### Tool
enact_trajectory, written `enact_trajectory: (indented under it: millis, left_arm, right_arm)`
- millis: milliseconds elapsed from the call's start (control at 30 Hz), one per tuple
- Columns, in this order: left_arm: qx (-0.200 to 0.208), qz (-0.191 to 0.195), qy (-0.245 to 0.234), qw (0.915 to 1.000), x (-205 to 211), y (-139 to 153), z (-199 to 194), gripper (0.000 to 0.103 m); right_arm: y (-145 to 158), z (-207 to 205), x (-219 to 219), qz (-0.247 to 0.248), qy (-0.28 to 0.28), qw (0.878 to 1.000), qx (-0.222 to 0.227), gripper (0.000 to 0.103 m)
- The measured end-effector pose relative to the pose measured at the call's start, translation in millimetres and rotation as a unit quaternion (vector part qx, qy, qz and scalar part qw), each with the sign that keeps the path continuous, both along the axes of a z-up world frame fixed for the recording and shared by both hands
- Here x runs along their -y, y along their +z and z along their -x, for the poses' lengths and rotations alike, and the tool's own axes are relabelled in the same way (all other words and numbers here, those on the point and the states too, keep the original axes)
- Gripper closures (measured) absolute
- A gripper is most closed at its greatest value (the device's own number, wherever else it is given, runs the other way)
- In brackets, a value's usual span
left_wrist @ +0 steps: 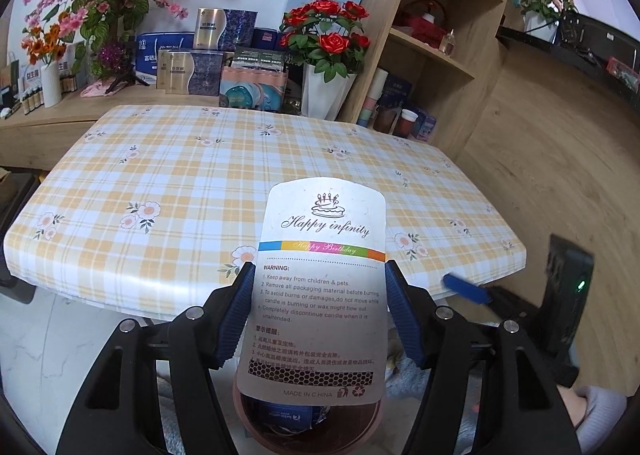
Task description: Collect trash
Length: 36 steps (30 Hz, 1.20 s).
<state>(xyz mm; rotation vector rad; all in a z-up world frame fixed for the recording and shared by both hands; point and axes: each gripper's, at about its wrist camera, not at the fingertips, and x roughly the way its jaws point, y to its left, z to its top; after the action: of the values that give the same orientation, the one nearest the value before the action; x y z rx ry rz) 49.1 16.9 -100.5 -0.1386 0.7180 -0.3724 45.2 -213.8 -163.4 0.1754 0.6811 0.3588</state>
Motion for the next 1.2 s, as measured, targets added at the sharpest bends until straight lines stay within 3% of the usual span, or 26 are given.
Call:
enact_trajectory:
  millis: [167, 400, 1000, 1200]
  left_arm:
    - [-0.004, -0.014, -0.004, 0.9999, 9.3, -4.3, 1.3, 0.040]
    - [-0.016, -0.032, -0.018, 0.9992, 24.2, -15.7, 3.5, 0.039]
    - [-0.082, -0.068, -0.064, 0.9922, 58.2, -76.8, 8.9, 0.035]
    - [-0.094, -0.067, -0.072, 0.9907, 61.7, -85.2, 8.7, 0.024]
  right_arm:
    - [11.0, 2.3, 21.0, -0.001, -0.047, 0.999, 0.024, 0.007]
    - [12.2, 2.7, 53.9, -0.024, -0.102, 0.994, 0.029, 0.006]
    - [-12.5, 3.3, 70.6, -0.025, -0.118, 0.993, 0.008, 0.006]
    - [-17.7, 2.4, 69.5, -0.023, -0.115, 0.993, 0.001, 0.006]
